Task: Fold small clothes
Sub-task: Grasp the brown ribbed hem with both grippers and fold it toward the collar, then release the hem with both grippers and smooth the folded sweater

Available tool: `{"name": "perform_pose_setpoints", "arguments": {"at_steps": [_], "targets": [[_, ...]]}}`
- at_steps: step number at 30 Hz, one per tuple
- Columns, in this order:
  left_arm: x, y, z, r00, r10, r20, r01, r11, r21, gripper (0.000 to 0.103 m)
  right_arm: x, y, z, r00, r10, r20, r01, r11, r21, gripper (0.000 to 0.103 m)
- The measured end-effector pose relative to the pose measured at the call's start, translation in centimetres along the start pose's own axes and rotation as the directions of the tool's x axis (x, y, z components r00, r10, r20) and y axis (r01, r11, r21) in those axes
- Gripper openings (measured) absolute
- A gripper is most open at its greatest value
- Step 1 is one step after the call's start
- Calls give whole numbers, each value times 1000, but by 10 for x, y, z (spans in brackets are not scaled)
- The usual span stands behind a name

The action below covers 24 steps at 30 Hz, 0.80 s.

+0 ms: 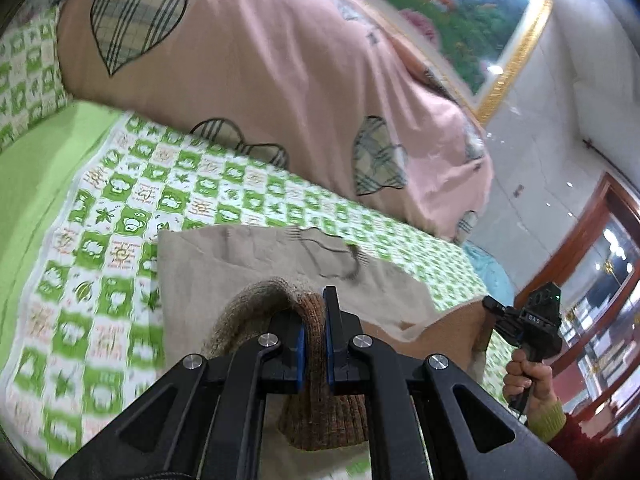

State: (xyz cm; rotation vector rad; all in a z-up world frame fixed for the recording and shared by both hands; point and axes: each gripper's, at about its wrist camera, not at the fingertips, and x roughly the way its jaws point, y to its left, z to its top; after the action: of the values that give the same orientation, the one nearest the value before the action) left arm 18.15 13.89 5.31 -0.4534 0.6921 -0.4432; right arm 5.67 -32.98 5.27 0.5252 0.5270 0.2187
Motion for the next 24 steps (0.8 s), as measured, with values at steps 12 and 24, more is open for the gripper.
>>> {"name": "perform_pose_setpoints", "arguments": {"at_steps": [12,24], "targets": [[91,66,0,982,125,-141,-143,983,-119,9,75,-53,12,971,-208,-116,216,975,53,11],[72,-32,-83,948,45,-315,-13,995,102,36,31,20,-47,974,-150,-172,118,976,-183,35]]}}
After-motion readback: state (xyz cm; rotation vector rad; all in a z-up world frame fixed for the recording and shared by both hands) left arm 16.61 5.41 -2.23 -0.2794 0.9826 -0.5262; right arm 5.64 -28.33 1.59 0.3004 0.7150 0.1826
